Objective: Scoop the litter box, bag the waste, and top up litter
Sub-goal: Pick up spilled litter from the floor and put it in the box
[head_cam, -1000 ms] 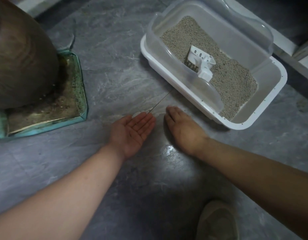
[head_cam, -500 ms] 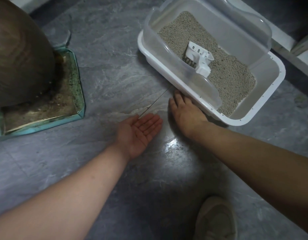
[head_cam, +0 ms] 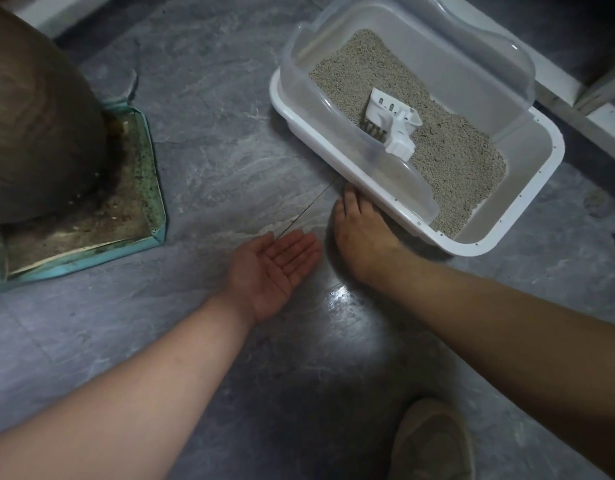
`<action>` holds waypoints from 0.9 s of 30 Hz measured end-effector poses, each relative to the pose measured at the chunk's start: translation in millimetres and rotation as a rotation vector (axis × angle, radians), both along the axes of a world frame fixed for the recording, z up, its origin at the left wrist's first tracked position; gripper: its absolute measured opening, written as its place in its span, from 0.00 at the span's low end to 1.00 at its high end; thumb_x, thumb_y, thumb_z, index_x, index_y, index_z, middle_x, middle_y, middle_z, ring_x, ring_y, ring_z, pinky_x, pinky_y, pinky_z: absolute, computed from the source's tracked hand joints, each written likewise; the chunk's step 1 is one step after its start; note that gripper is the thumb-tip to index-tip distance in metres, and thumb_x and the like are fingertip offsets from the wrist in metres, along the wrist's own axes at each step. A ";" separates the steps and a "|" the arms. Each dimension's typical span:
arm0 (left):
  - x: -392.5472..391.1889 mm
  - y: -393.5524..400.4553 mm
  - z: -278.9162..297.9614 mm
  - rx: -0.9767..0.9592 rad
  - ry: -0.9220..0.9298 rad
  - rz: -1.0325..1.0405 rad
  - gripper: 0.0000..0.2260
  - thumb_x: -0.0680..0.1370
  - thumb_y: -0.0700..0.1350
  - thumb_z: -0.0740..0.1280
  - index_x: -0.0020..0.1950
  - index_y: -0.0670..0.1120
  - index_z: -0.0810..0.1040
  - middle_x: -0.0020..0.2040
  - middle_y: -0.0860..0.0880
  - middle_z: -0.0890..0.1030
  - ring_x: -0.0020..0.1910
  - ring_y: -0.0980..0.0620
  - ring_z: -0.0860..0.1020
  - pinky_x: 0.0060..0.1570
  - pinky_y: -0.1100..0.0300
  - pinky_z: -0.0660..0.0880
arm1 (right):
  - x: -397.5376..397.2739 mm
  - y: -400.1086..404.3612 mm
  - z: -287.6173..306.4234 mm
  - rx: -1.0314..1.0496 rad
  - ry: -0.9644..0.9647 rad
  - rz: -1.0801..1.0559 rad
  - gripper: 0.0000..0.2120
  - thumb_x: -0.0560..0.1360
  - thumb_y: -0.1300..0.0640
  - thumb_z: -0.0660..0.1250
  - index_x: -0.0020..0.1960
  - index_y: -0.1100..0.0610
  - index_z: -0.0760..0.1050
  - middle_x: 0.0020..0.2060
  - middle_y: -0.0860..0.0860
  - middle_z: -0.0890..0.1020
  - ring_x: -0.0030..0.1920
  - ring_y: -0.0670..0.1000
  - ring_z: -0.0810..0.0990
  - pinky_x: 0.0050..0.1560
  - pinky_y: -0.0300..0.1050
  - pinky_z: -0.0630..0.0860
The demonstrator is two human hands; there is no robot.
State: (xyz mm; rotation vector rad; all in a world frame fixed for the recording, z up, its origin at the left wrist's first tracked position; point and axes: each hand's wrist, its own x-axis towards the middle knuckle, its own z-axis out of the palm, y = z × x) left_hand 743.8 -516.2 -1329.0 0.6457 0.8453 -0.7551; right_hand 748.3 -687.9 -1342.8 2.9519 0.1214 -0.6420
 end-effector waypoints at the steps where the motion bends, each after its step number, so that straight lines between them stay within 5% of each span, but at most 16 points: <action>1: -0.4 0.0 0.6 0.002 0.001 -0.004 0.17 0.83 0.45 0.58 0.56 0.32 0.78 0.54 0.33 0.83 0.51 0.36 0.84 0.49 0.41 0.81 | 2.1 2.7 -1.2 0.008 0.005 -0.035 0.28 0.79 0.64 0.53 0.77 0.70 0.51 0.76 0.69 0.55 0.75 0.68 0.58 0.73 0.58 0.65; 5: 1.5 0.7 0.9 -0.002 -0.005 -0.002 0.17 0.83 0.45 0.58 0.55 0.32 0.78 0.55 0.33 0.83 0.48 0.36 0.85 0.50 0.41 0.80 | 7.7 2.5 2.7 0.062 -0.067 -0.072 0.22 0.78 0.64 0.55 0.72 0.68 0.62 0.68 0.64 0.67 0.67 0.63 0.68 0.67 0.54 0.70; 22: 3.4 -4.5 -2.7 -0.002 0.015 -0.017 0.17 0.83 0.45 0.58 0.55 0.32 0.79 0.54 0.33 0.83 0.49 0.36 0.85 0.51 0.40 0.80 | 18.5 -11.5 12.5 0.137 -0.063 0.102 0.15 0.79 0.67 0.59 0.62 0.61 0.77 0.58 0.61 0.77 0.57 0.62 0.78 0.57 0.54 0.76; 27: 6.7 -2.9 -4.2 -0.037 -0.005 0.019 0.18 0.83 0.46 0.57 0.57 0.32 0.78 0.56 0.34 0.83 0.54 0.37 0.83 0.53 0.41 0.80 | -2.5 -3.8 22.7 0.546 -0.285 -0.186 0.02 0.72 0.61 0.67 0.44 0.59 0.77 0.41 0.57 0.79 0.42 0.59 0.79 0.43 0.51 0.75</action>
